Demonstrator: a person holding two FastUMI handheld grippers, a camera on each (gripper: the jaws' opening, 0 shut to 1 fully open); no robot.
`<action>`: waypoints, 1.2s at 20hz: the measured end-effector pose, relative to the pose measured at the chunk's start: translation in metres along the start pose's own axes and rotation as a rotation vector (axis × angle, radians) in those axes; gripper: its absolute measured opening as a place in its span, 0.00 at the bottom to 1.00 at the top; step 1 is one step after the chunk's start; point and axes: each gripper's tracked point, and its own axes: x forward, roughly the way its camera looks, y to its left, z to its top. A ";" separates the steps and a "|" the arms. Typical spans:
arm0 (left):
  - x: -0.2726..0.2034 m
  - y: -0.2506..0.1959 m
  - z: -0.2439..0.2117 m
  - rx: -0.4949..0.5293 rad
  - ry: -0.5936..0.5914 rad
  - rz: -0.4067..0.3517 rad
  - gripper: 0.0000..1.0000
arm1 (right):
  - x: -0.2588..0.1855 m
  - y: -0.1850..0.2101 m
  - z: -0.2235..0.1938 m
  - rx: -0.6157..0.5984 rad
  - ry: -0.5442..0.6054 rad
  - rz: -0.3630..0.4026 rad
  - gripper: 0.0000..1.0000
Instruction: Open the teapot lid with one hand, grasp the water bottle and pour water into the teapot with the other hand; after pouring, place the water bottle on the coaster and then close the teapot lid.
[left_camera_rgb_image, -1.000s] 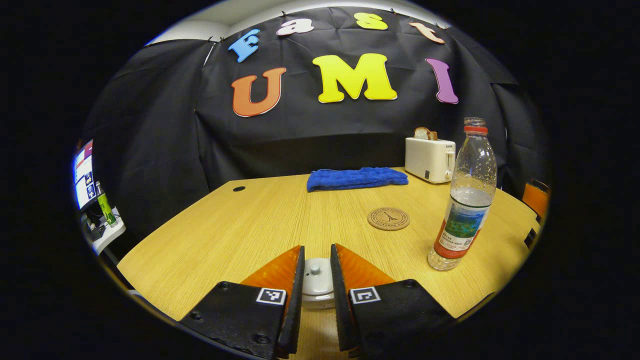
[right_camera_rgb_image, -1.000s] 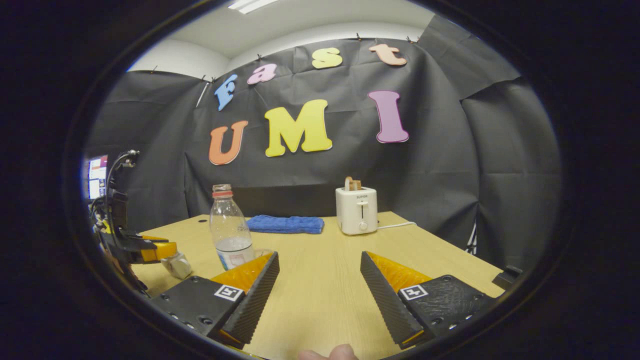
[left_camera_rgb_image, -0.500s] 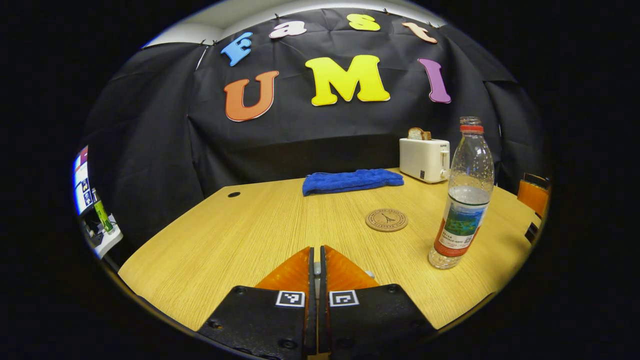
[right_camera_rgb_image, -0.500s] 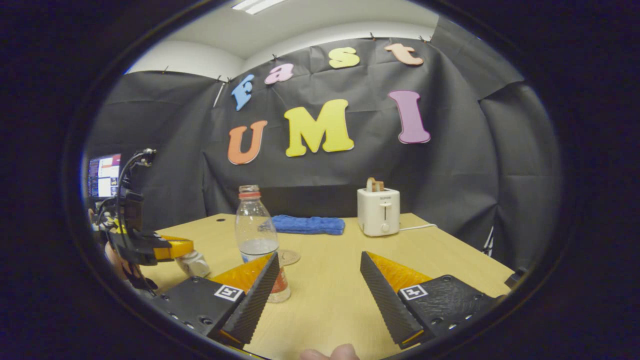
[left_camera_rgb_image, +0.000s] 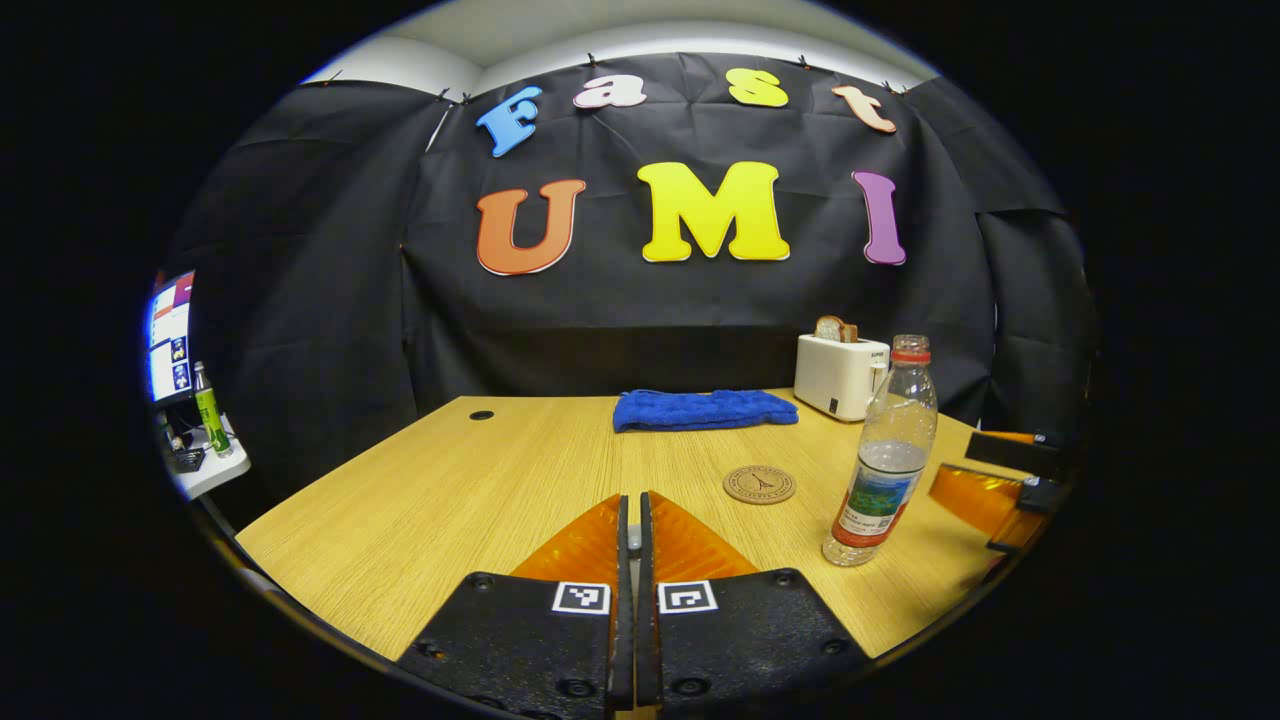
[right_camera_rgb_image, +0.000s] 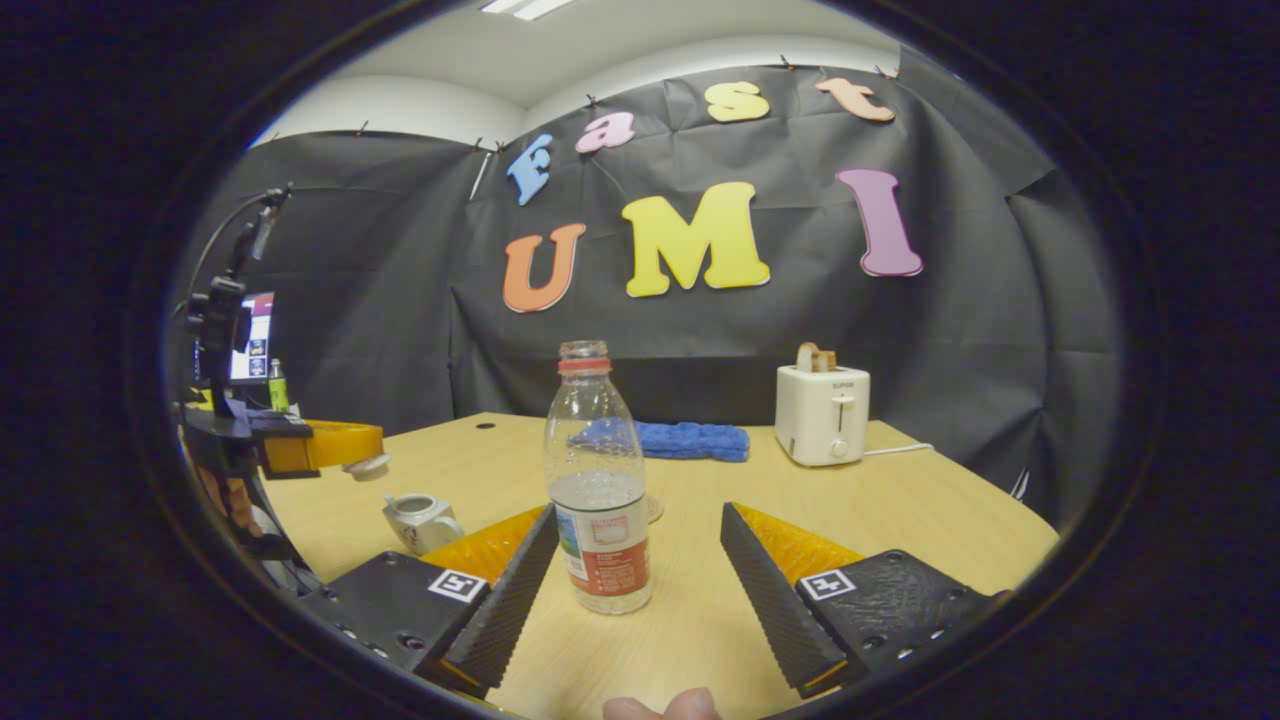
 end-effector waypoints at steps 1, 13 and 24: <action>-0.007 0.000 0.003 -0.001 -0.011 0.007 0.04 | 0.007 0.004 -0.003 -0.006 0.012 0.005 0.98; -0.034 0.021 0.001 -0.031 -0.041 0.048 0.04 | 0.052 0.015 -0.020 -0.016 0.081 -0.007 0.80; -0.043 0.051 -0.002 -0.062 -0.055 0.067 0.04 | 0.074 0.008 0.006 -0.797 0.123 -0.075 0.72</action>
